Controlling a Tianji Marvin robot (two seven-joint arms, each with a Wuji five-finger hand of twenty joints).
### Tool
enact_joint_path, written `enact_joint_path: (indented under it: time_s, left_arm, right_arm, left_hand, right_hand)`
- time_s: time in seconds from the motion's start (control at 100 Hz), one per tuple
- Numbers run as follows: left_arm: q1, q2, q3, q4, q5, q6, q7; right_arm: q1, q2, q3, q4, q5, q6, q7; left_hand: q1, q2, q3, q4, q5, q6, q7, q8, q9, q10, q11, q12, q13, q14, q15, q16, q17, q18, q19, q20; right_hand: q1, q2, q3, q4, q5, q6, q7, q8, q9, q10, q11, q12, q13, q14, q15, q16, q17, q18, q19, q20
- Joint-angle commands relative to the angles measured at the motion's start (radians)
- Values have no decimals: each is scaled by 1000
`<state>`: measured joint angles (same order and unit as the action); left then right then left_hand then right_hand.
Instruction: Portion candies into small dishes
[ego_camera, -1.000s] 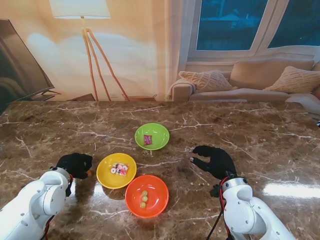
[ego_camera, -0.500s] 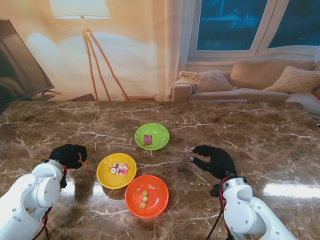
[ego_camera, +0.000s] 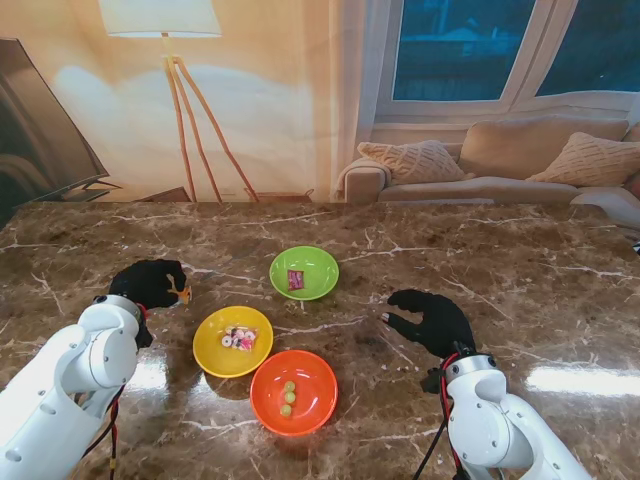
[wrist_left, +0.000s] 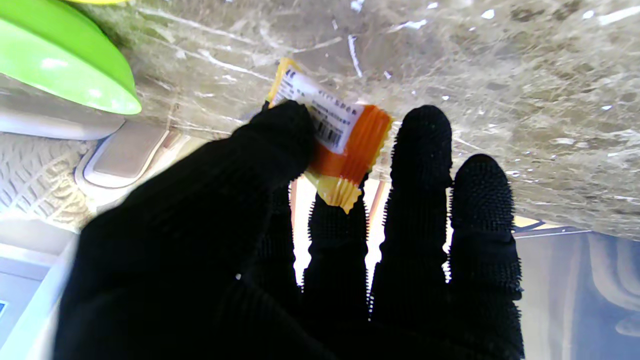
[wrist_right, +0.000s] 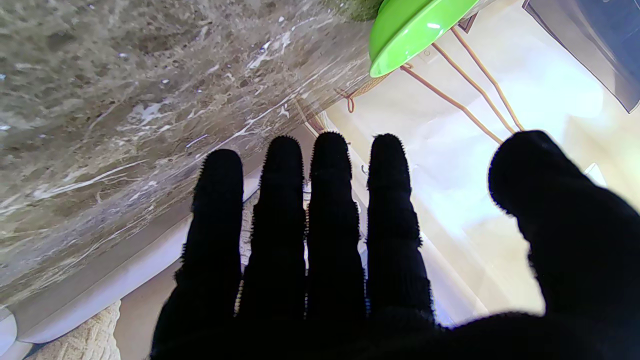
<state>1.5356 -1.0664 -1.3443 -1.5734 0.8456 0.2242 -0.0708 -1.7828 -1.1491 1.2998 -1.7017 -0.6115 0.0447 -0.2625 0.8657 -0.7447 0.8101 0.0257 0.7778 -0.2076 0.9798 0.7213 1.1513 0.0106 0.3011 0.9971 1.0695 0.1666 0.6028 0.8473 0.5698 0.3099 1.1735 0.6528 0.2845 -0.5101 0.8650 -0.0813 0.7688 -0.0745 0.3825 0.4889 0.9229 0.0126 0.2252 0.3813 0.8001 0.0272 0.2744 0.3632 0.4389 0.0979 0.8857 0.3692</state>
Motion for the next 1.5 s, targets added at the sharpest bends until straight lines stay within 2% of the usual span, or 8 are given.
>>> enact_joint_path:
  time_s: [0.0,0.34,0.93,1.12,1.21,1.31,1.38,1.49]
  left_arm:
    - [-23,-14,15,-5,-6,3,10]
    - [-179,-47,146,25,-144,54,71]
    - [-476,-134,463,283,-403,62,133]
    - [-523,-149,520,344,-456,46,110]
    - [-538,-158,536,373,-482,31,111]
    - [-546,-160,545,393,-500,9,98]
    - [-548,-158,546,399,-508,-7,89]
    - [-543,-157,541,398,-508,-21,92]
  right_arm:
    - [-9,-2,1,4,5,4,12]
    - [-11,-3,5,3,4,6,7]
    - [-23,-8,29,6,13,-3,-12]
    - [-26,-9,34,5,14,-6,-16]
    - [-27,-9,35,6,15,-8,-17]
    - [-27,-9,35,6,16,-10,-17]
    - [-28,-9,36,7,16,-10,-19]
    - [-27,-9,36,7,16,-9,-20]
  left_hand:
    - [41,-4,75,6,21,-9,4,-19,44,-30,9,29,33,18,13,6,7,-9,-7,-12]
    - [41,-3,74,2,21,-9,4,-23,47,-29,5,29,37,17,14,9,10,-10,-6,-10]
    - [39,0,69,-1,21,-3,2,-33,49,-22,-3,21,38,18,13,5,11,-6,-7,-5]
    - [69,45,-18,-41,2,38,-15,-88,30,7,-29,-11,12,16,-10,-18,-9,-6,-24,-7]
    - [71,61,-129,-54,-22,101,-76,-183,-8,79,-67,-88,-34,4,-65,-97,-37,-21,-55,-29]
    - [-40,32,-174,-89,-16,202,-289,-230,-202,143,126,-476,-109,19,-128,-176,-98,-38,-98,-61]
    - [-112,43,-145,-72,-12,238,-373,-245,-248,153,124,-525,-148,27,-154,-193,-133,-43,-120,-69]
    - [-122,46,-148,-73,0,233,-378,-241,-246,146,137,-531,-150,22,-155,-198,-135,-45,-119,-70]
  right_hand:
    - [-34,16,25,10,7,-18,1,7,10,3,5,19,31,12,9,12,5,-23,30,-14]
    - [-34,16,26,9,5,-16,-1,6,9,5,4,18,31,12,9,12,4,-24,28,-16]
    - [-32,14,26,10,6,-17,0,7,8,2,4,18,31,12,9,12,2,-24,29,-18]
    - [-34,16,26,9,7,-17,0,7,9,5,5,18,30,13,9,12,2,-23,29,-18]
    - [-35,16,25,10,5,-17,-1,6,8,4,4,18,31,14,9,12,2,-22,29,-18]
    - [-35,17,25,10,5,-16,-1,6,8,4,4,18,29,14,8,12,2,-22,29,-18]
    - [-35,16,24,10,6,-18,-1,7,8,3,4,18,30,14,8,12,2,-22,29,-18]
    - [-35,16,25,10,6,-17,0,7,8,5,4,18,29,13,8,12,2,-23,29,-18]
